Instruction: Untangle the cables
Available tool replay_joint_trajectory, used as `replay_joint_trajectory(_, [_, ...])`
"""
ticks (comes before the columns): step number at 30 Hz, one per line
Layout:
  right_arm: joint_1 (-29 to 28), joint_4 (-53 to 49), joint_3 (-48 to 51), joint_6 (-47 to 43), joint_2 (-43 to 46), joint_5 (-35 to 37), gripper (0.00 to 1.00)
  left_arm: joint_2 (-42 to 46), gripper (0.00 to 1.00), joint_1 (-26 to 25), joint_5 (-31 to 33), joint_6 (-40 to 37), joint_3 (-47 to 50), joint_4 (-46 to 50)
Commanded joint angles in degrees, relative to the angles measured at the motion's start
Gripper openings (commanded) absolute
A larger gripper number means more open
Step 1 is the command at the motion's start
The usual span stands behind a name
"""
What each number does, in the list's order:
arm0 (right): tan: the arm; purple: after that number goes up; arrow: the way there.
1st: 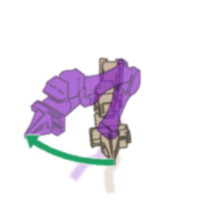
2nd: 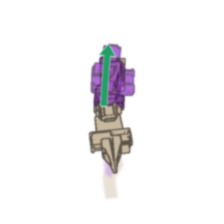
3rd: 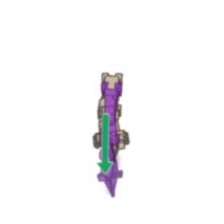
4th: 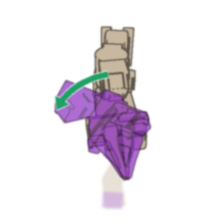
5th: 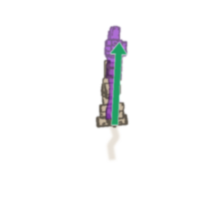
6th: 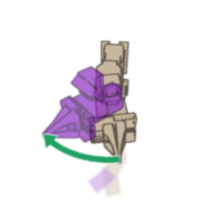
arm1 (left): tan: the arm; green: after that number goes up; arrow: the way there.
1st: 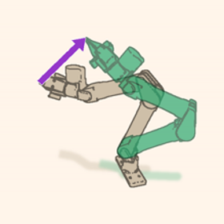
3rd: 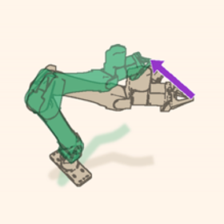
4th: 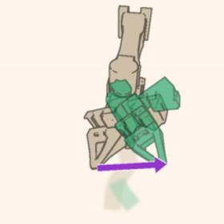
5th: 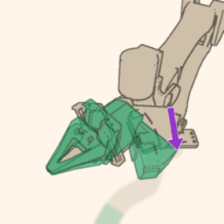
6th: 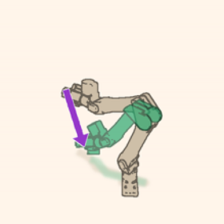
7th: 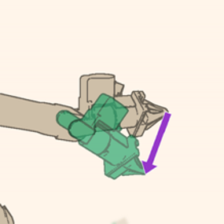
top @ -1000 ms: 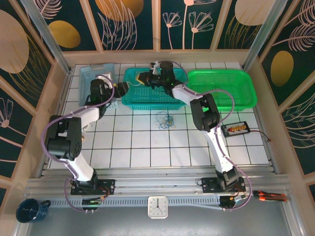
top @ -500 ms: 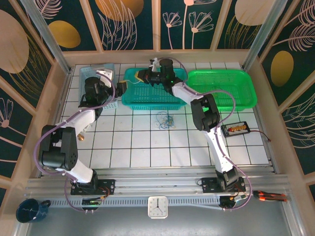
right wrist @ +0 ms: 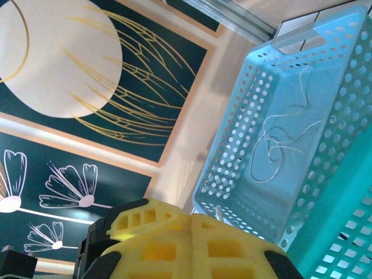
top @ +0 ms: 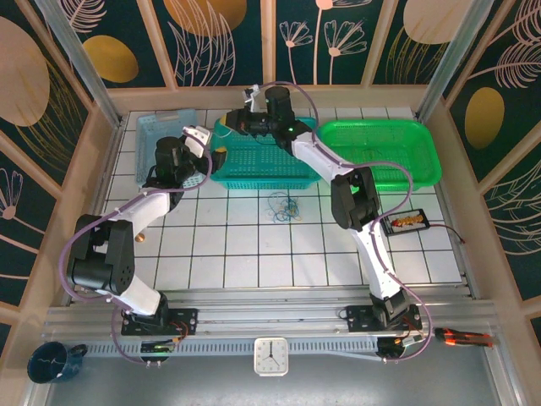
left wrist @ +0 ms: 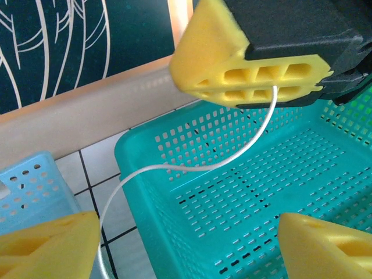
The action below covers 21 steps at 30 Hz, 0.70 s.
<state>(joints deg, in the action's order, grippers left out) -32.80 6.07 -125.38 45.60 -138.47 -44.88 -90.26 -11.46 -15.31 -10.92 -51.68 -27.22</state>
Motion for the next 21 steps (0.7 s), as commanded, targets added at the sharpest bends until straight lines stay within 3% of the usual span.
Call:
replay_joint_trajectory(1, [-0.8, -1.6, -2.0, -2.2, 3.3, 0.1, 0.0, -0.8, 0.78, -0.8, 1.3, -3.3, -1.6, -3.0])
replay_joint_trajectory(9, [-1.8, -2.1, -2.0, -2.4, 3.4, -0.1, 0.0, -2.0, 0.75, -1.2, 3.4, -4.6, -1.5, -6.0])
replay_joint_trajectory(21, [-2.4, -0.5, -1.2, -1.3, 4.2, -1.1, 0.0, -5.3, 0.39, -1.5, 2.1, -4.0, -3.5, -5.6])
